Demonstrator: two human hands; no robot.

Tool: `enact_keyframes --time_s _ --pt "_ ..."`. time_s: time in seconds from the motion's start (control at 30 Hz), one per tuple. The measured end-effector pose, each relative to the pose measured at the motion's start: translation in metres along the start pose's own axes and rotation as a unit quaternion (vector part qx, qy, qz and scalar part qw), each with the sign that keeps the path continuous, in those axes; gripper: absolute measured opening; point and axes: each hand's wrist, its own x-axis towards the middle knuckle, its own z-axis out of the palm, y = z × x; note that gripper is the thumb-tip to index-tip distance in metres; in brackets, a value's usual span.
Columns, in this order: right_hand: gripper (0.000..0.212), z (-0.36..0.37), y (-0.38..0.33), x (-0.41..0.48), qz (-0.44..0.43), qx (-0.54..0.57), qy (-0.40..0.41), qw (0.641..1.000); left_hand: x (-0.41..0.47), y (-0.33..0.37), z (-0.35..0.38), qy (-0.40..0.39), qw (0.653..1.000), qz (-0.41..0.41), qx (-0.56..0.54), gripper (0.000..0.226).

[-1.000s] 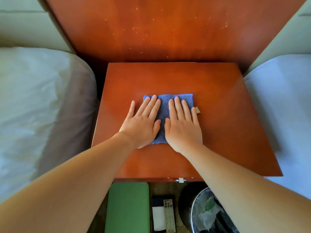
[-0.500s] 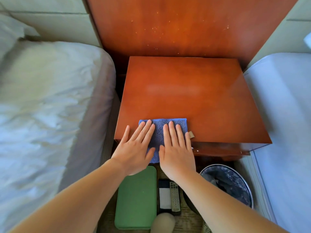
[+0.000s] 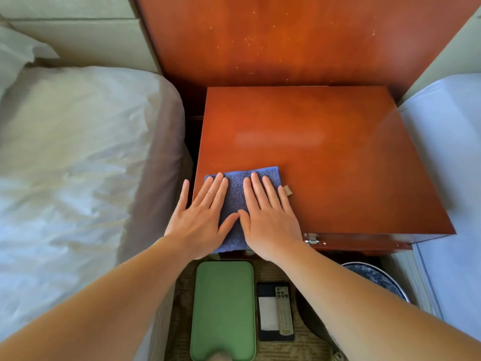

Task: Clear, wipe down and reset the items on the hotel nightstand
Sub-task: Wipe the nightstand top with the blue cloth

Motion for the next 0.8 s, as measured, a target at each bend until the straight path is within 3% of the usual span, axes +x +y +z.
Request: enact_keyframes --time_s 0.53,0.8 --pt "0.061 -0.02 0.019 0.225 0.05 -0.045 0.011 0.998 0.211 -0.1 -0.031 0.02 0.998 0.051 0.019 0.075" --pt "0.059 -0.025 0.026 0.284 0.068 -0.059 0.02 0.996 0.265 -0.115 -0.041 0.017 0.998 0.057 0.031 0.069"
